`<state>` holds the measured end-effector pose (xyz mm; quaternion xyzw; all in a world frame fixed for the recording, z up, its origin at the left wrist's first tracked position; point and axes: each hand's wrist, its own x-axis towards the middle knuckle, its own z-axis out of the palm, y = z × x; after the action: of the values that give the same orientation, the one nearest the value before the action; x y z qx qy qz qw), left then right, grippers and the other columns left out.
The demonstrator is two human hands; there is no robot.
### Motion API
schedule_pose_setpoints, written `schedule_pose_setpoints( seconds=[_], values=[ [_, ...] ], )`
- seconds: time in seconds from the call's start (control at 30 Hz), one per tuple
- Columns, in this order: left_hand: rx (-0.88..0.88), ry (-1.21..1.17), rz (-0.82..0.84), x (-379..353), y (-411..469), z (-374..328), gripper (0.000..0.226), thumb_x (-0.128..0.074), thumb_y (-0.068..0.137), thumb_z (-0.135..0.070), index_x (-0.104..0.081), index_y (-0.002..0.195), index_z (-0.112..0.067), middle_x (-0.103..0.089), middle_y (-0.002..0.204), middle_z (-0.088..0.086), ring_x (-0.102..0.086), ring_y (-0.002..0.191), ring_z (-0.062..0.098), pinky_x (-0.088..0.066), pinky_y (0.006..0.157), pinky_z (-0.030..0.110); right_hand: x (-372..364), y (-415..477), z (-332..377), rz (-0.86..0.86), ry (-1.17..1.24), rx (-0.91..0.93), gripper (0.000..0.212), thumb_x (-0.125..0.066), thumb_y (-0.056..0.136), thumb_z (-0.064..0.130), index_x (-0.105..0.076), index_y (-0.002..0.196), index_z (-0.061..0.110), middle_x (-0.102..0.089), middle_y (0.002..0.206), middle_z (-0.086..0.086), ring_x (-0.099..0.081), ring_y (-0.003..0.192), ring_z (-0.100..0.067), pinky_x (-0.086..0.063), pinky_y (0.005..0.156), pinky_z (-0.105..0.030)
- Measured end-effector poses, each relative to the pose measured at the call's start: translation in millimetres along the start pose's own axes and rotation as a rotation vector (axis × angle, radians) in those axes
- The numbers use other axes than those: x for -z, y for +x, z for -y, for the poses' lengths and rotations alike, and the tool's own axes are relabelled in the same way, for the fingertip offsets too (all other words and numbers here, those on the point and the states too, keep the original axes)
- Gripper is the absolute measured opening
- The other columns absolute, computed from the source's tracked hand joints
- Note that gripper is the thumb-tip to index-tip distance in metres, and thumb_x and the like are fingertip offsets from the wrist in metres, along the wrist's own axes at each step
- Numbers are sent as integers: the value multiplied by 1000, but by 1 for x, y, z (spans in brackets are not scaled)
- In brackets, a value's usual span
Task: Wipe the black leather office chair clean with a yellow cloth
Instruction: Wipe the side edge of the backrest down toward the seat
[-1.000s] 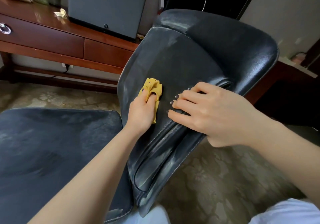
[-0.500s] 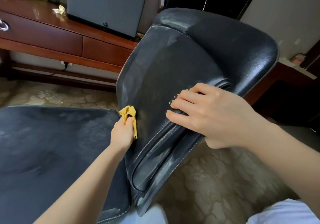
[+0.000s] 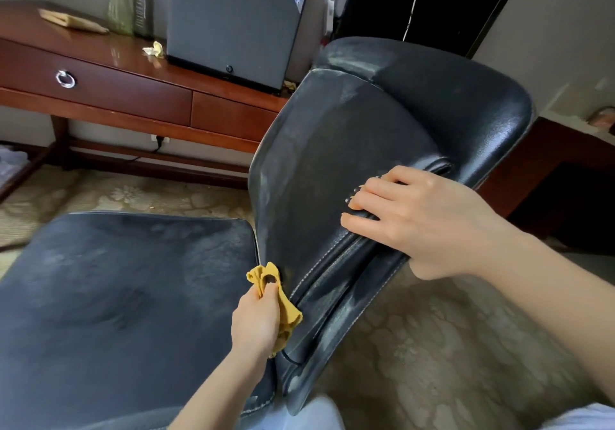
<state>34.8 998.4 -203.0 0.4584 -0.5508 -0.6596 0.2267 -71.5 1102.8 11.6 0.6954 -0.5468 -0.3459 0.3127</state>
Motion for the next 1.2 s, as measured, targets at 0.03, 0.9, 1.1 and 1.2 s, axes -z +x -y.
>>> schedule_pose_setpoints(
  seconds=[0.03,0.9,1.1,1.2],
  values=[
    [-25,10,-18,1,-5,-1,31,-39,97,-26,-46,71,-11,-59,72,7,-51,63,20,-40,59,30,-1,0,0,-4,3,-2,62,-14,64,9,-60,107,11,-61,96,-10,-57,88,-31,-48,73,-43],
    [-763,93,-19,-32,31,-109,36,-49,97,-20,-44,62,-25,-46,56,-5,-39,51,10,-29,52,25,2,5,-3,40,28,67,50,-35,62,9,-61,105,7,-62,96,-13,-58,88,-32,-50,75,-44],
    [-594,157,-99,-36,63,-105,29,-42,99,-21,-46,72,-12,-48,64,-1,-41,55,11,-29,52,22,-1,4,-3,31,28,68,54,-29,65,6,-59,110,6,-62,100,-11,-59,92,-31,-48,78,-43],
    [-509,186,-109,-30,75,-93,27,-41,99,-23,-52,80,-7,-56,77,8,-48,71,23,-35,68,29,-2,4,-3,14,20,72,54,-33,64,5,-59,111,6,-62,99,-11,-59,92,-31,-49,78,-43]
  ],
)
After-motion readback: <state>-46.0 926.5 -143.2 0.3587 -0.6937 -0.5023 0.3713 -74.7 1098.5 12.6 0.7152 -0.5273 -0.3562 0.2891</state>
